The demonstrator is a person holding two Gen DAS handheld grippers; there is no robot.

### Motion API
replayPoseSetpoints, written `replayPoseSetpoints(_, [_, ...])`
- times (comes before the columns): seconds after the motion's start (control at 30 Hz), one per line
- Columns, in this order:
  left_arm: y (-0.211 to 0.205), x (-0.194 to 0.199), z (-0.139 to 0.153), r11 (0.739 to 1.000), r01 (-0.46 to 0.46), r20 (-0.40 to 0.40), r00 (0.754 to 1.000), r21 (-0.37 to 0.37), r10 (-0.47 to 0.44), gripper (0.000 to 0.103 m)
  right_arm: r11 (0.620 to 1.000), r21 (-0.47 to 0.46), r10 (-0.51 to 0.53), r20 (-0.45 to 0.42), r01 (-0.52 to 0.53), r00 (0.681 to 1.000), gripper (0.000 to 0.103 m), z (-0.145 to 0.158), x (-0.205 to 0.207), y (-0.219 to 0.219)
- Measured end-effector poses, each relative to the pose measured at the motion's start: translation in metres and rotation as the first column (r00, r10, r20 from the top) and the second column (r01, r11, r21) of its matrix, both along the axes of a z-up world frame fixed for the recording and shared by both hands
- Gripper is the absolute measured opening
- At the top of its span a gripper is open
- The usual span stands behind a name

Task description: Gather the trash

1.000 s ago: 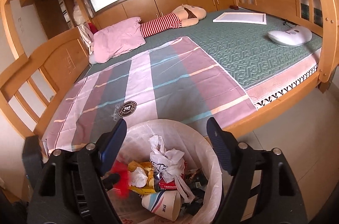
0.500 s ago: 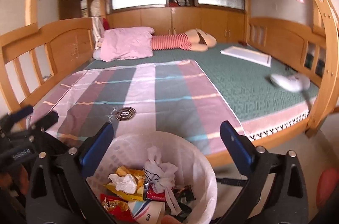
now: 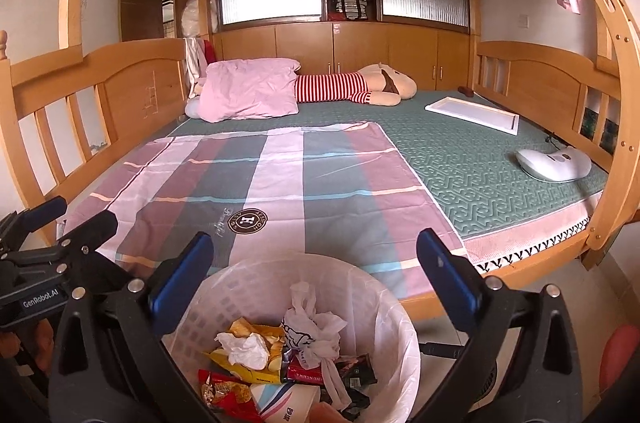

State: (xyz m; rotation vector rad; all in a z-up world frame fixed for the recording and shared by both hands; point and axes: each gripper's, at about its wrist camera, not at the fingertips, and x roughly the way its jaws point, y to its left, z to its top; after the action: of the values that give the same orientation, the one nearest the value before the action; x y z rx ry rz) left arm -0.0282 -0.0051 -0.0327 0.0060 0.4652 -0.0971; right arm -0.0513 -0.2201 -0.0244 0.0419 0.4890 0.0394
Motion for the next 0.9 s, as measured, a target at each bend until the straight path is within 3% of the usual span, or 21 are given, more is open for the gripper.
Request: replayPoseSetpoints(0.9, [-0.0007, 0.0032, -0.006, 1.0, -0.022, -0.025, 0.999, 0.002, 0.022, 0.099, 1.0, -0.002, -0.008, 0.001, 0.008, 1.0, 0.099, 0.0002, -0.001, 0.0018])
